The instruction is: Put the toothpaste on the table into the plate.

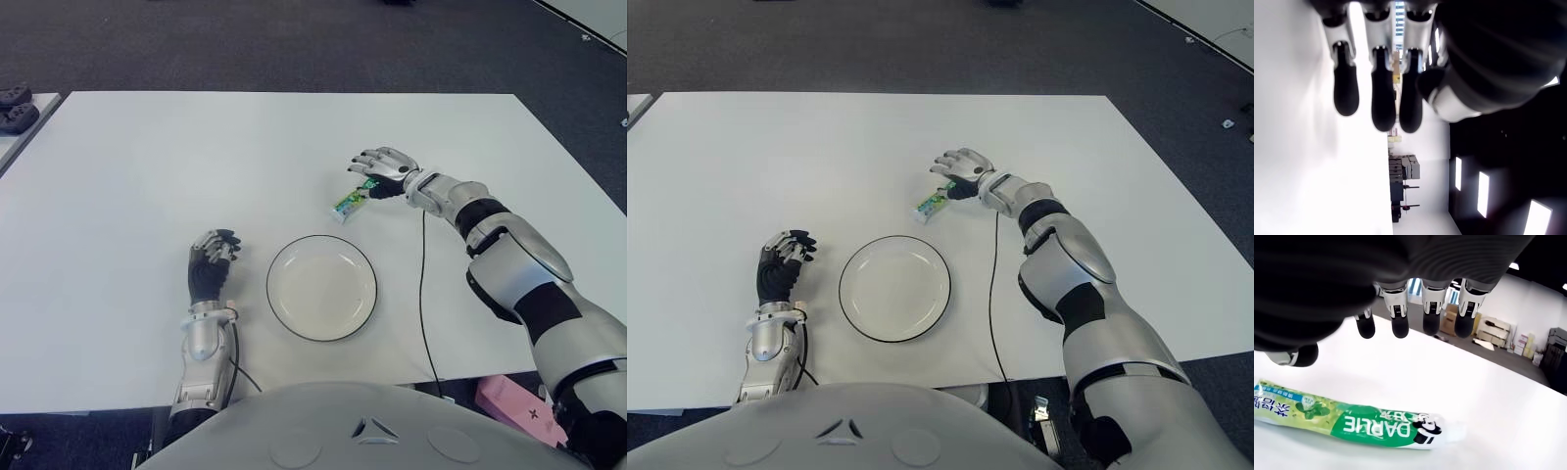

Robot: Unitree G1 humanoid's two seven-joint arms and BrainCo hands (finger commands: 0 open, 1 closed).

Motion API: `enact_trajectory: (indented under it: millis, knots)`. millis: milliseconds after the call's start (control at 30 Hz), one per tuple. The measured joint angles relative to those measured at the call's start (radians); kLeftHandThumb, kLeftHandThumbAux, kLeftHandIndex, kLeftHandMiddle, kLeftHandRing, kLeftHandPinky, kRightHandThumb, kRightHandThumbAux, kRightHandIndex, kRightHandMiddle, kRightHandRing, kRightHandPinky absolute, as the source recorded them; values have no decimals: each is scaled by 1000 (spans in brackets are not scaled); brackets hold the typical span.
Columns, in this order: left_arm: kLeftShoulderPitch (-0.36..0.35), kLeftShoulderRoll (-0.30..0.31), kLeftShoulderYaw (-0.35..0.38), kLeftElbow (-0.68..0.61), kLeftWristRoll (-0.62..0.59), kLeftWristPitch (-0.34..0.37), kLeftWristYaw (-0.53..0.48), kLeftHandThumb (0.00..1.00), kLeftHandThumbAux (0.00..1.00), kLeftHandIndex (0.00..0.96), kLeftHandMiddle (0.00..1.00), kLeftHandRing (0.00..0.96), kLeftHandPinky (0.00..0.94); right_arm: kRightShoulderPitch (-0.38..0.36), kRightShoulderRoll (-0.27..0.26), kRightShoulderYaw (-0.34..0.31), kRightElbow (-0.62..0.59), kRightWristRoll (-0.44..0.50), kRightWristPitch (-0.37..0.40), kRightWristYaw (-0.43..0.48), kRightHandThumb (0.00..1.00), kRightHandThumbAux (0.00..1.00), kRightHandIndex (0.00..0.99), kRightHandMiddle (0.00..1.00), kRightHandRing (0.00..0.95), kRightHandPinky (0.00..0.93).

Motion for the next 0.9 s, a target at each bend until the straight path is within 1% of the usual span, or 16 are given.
enact_trajectory:
  millis: [133, 333, 533, 700, 900]
  knots:
    - [6, 0, 0, -6, 1, 0, 0, 701, 724, 432, 517, 539, 549, 1, 27, 19, 8, -13, 23, 5, 572, 114, 0, 0, 0, 0]
    - [15, 0, 0, -14, 1, 0, 0, 701, 724, 432, 523, 550, 561, 1, 51, 46, 13, -22, 32, 13, 574, 108, 0, 0, 0, 0]
    - [24, 0, 1, -15, 3, -12, 0, 699, 724, 432, 539, 569, 567, 3, 57, 64, 17, -36, 35, 19, 576, 105, 0, 0, 0, 0]
    - [25, 0, 1, -12, 2, -22, 0, 698, 724, 431, 536, 557, 548, 8, 60, 74, 21, -37, 39, 20, 577, 88, 0, 0, 0, 0]
    - [35, 0, 1, -17, 3, -29, 0, 697, 724, 431, 534, 551, 543, 19, 73, 83, 23, -39, 57, 30, 594, 95, 0, 0, 0, 0]
